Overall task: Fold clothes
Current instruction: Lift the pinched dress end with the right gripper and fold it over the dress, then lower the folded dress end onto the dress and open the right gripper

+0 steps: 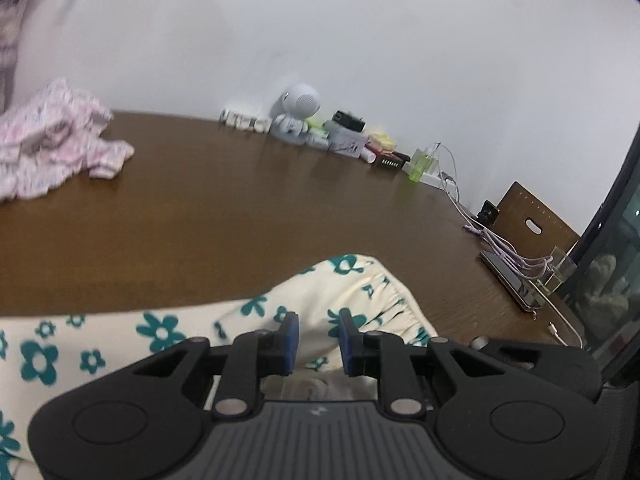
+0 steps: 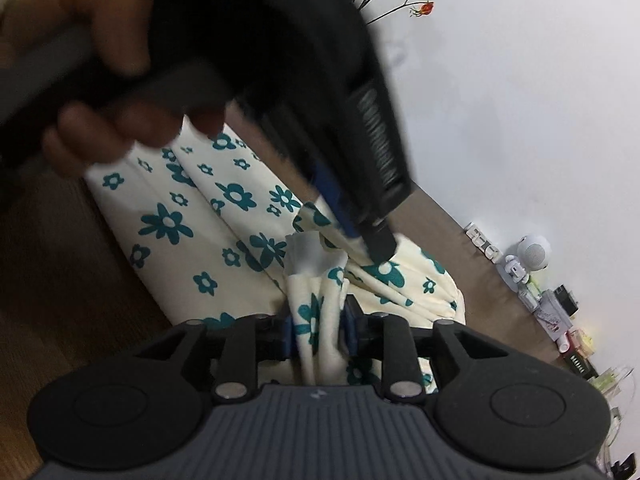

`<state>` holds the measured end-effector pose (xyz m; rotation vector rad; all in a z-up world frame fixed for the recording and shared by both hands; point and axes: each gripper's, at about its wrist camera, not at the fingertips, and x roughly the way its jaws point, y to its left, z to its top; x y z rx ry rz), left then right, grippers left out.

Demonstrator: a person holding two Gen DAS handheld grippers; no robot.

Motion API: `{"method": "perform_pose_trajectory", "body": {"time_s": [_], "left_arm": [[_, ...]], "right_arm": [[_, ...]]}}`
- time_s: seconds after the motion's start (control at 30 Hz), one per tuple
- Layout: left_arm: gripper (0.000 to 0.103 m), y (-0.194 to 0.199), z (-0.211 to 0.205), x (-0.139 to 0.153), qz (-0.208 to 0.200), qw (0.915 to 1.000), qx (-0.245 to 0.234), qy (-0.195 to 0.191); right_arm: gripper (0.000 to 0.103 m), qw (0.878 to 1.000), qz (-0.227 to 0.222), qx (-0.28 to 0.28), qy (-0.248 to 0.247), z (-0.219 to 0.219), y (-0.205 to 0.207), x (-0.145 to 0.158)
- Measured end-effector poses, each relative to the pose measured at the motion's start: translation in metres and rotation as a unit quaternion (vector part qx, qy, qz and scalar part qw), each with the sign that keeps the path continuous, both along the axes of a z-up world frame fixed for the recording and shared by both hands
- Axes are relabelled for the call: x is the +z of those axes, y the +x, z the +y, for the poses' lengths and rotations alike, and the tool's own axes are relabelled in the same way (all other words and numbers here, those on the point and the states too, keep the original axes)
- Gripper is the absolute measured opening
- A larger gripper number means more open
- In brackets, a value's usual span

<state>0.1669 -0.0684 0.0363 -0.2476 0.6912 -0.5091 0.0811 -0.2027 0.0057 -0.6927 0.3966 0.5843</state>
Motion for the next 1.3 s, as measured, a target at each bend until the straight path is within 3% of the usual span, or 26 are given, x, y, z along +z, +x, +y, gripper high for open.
{"method": "perform_pose_trajectory", "body": {"time_s": [0.1, 0.57, 0.63, 0.7, 0.8, 0.93, 1.1, 1.3], "left_arm": [[0.019, 0.003, 0.003, -0.004, 0.003, 1.0, 0.002, 0.0], [0.019, 0.004, 0.005, -0.012, 0.014, 0.9999, 0.002, -0.005], [0.019, 0.003, 0.004, -0.012, 0.013, 0.9999, 0.002, -0.005], [0.019, 0.002, 0.005, -0.011, 0.014, 0.9999, 0.003, -0.007], [0.019, 0.001, 0.009, -0.012, 0.018, 0.9997, 0.004, -0.015], [0.019, -0.005, 0.016, -0.01, 0.019, 0.9993, 0.005, -0.031], [0.019, -0.025, 0.019, 0.007, -0.022, 0.9984, -0.011, -0.05], [0.019, -0.037, -0.011, 0.005, -0.03, 0.9974, -0.057, 0.031]], "right_arm": [[0.05, 0.998, 0.029, 0.005, 0.049, -0.013, 0.001, 0.011], [0.054, 0.982, 0.071, -0.042, 0.17, -0.078, -0.014, 0.031], [0.048, 0.982, 0.071, -0.042, 0.168, -0.081, -0.016, 0.029], [0.016, 0.983, 0.07, -0.032, 0.166, -0.079, -0.018, 0.028], [0.009, 0.986, 0.074, -0.013, 0.149, -0.07, -0.016, 0.026], [0.007, 0.99, 0.081, 0.004, 0.118, -0.059, -0.01, 0.019], [0.007, 0.993, 0.08, 0.028, 0.079, -0.048, -0.01, 0.012], [0.007, 0.995, 0.071, 0.042, 0.051, -0.044, -0.012, 0.007]]}}
